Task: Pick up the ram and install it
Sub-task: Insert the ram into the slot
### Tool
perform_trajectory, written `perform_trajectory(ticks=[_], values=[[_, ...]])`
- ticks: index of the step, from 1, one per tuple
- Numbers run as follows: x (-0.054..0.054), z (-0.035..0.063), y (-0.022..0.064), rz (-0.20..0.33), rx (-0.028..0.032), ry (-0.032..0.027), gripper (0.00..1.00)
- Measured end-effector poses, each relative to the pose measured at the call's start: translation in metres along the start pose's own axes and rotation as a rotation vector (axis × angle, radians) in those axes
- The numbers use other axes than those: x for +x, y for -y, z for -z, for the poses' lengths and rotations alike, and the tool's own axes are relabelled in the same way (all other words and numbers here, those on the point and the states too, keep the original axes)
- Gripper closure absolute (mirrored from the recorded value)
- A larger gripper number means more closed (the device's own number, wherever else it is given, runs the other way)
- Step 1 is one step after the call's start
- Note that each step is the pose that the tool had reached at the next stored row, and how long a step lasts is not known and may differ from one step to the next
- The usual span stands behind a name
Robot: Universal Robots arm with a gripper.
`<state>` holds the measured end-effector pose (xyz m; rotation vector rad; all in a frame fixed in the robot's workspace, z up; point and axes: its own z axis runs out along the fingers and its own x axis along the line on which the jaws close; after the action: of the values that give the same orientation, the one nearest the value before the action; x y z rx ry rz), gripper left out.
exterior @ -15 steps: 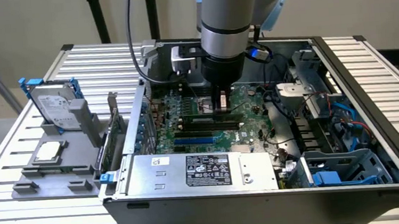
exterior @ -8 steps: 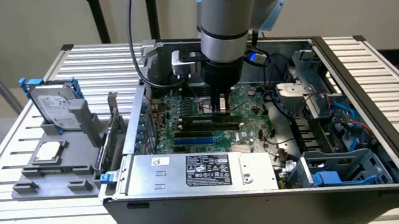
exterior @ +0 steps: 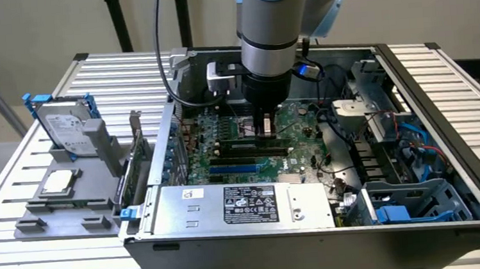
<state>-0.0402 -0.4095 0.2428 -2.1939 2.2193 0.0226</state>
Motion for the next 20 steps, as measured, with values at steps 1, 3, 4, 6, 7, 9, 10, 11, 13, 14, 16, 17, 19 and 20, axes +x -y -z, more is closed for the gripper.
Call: perform_trajectory(ticks=[1,3,4,6,7,9,10,11,13,14,16,17,19,20], values=[[0.0,-0.0003,0.0,0.0,0.0001,0.0002,0.87],[-0.001,-0.0011,-0.0001,0.0,0.0,0.0001,0.87],[-0.001,-0.0016,-0.0001,0.0,-0.0002,0.0001,0.87],[-0.002,-0.0031,-0.0001,0.0,-0.0005,0.0002,0.87],[-0.003,-0.0038,-0.0001,0.0,-0.001,0.0003,0.87],[-0.004,-0.0053,0.0,0.0,-0.0027,0.0,0.87],[-0.004,-0.0062,-0.0001,0.0,-0.0039,-0.0001,0.87],[-0.004,-0.0071,-0.0001,0.0,-0.0055,-0.0001,0.87],[-0.004,-0.0089,-0.0002,0.0,-0.0086,0.0,0.87],[-0.004,-0.0097,-0.0001,0.0,-0.0106,0.0,0.87],[-0.004,-0.0107,-0.0002,0.0,-0.0134,-0.0001,0.87],[-0.005,-0.0111,-0.0002,0.0,-0.0142,-0.0002,0.87],[-0.005,-0.0116,-0.0001,0.0,-0.0148,-0.0003,0.87],[-0.005,-0.0119,-0.0001,0.0,-0.0148,-0.0002,0.87]])
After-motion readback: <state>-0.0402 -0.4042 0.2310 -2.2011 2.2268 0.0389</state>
